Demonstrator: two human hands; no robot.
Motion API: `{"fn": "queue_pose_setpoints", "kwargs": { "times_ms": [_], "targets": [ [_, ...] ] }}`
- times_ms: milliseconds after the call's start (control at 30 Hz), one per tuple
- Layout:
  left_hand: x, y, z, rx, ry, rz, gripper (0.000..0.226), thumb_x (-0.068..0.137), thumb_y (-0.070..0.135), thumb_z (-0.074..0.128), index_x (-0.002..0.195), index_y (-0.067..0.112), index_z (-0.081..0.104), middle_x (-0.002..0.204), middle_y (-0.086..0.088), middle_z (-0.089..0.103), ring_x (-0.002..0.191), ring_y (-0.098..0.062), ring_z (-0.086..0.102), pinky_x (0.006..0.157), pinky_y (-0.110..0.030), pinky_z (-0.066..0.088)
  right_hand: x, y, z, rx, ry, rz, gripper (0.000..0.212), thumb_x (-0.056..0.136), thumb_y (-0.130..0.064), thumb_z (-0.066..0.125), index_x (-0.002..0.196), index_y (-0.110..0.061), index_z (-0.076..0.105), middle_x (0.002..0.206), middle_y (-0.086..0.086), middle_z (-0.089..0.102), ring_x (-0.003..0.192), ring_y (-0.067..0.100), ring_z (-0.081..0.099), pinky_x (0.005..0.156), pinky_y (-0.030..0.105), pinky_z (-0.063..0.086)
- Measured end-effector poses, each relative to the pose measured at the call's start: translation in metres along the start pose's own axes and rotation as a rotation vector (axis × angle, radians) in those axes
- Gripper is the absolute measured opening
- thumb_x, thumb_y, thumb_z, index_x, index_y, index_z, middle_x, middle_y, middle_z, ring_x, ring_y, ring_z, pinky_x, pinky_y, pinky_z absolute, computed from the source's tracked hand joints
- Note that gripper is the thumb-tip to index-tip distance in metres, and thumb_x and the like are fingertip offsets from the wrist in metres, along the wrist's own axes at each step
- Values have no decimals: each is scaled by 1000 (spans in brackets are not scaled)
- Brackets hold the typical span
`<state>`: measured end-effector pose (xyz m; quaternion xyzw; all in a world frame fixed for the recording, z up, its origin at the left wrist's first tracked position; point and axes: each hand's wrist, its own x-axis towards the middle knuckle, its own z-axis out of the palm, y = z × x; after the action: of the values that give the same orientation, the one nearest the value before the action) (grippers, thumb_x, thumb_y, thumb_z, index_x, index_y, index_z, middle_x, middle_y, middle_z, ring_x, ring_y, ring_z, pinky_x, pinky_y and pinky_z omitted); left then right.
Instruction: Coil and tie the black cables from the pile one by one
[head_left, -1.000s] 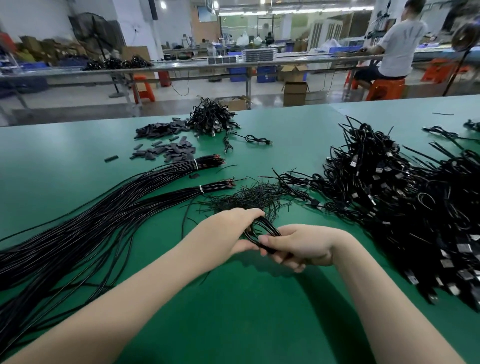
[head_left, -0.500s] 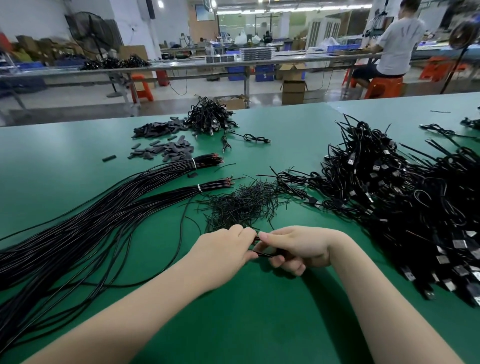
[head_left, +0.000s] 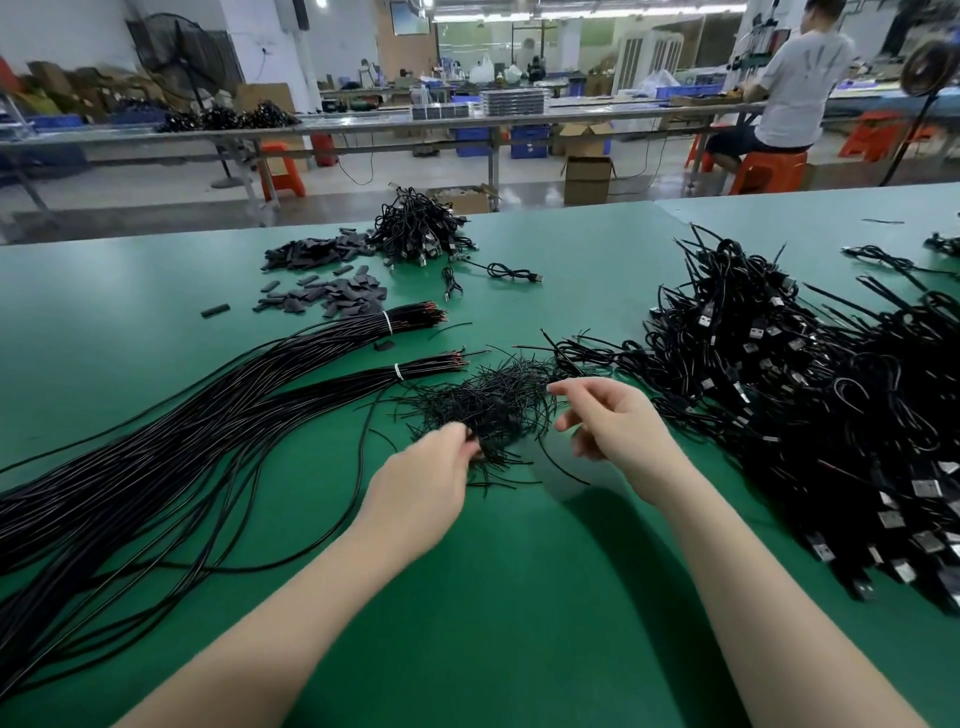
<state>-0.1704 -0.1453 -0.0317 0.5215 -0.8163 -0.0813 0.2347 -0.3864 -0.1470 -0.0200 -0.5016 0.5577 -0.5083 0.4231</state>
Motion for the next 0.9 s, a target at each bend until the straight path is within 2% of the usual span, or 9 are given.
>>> {"fn": "queue_pose_setpoints", "kwargs": {
  "times_ms": [100,200,300,500,600,700,767,833,900],
  "targets": [
    [8,8,3,-331,234,-209,31,104,33,32,84,17,49,71,11,53,65,-9,52,55,-29,33,-2,13,10,-581,71,-185,15,85,-42,69,94,-30,74,82,-13,68,68,2,58,67,23,47],
    [7,15,18,-402,338,-321,29,104,31,31,79,22,43,73,13,53,67,-1,50,55,-22,33,-10,23,28,-908,17,-159,21,83,-51,67,95,-35,73,92,-14,56,83,9,57,64,25,42],
    [4,9,26,-291,335,-202,33,103,30,32,71,22,32,57,6,41,48,-12,38,46,-30,23,-8,24,34,-971,46,-191,17,88,-47,63,90,-32,70,90,-12,50,83,14,56,56,25,35],
    [7,6,19,-211,338,-118,33,100,39,25,70,26,27,55,8,35,43,-10,33,45,-29,21,-4,21,32,-1088,-80,-270,18,99,-33,50,102,-17,58,102,-2,50,97,20,52,76,33,45],
    [6,6,20,-236,309,-124,37,97,48,15,73,24,29,56,7,37,45,-12,36,44,-29,24,-3,11,23,-937,-67,-280,7,97,-25,55,91,-21,56,87,-10,52,83,12,52,67,18,37],
    [8,6,20,-181,289,-111,46,91,55,8,78,18,34,58,7,37,46,-13,37,43,-30,25,-4,3,20,-787,-49,-259,12,90,-20,65,82,-28,60,75,-19,58,69,-5,52,63,8,39],
    [7,6,21,-142,281,-90,48,90,56,7,80,17,34,58,8,35,46,-13,35,43,-31,24,-6,2,22,-825,-89,-226,11,91,-16,64,91,-26,67,84,-13,65,76,-2,58,71,13,44],
    [7,6,21,-129,271,-73,47,90,55,8,81,17,34,58,9,34,47,-15,36,44,-32,26,-7,3,25,-954,-112,-211,21,95,-17,57,110,-21,70,101,-2,67,94,15,62,86,29,49],
    [6,5,21,-120,264,-77,51,90,56,8,82,16,38,60,8,39,51,-20,42,47,-34,32,-9,4,26,-1053,-135,-217,28,98,-17,50,120,-19,67,110,4,64,103,24,59,88,34,48]
  ]
}}
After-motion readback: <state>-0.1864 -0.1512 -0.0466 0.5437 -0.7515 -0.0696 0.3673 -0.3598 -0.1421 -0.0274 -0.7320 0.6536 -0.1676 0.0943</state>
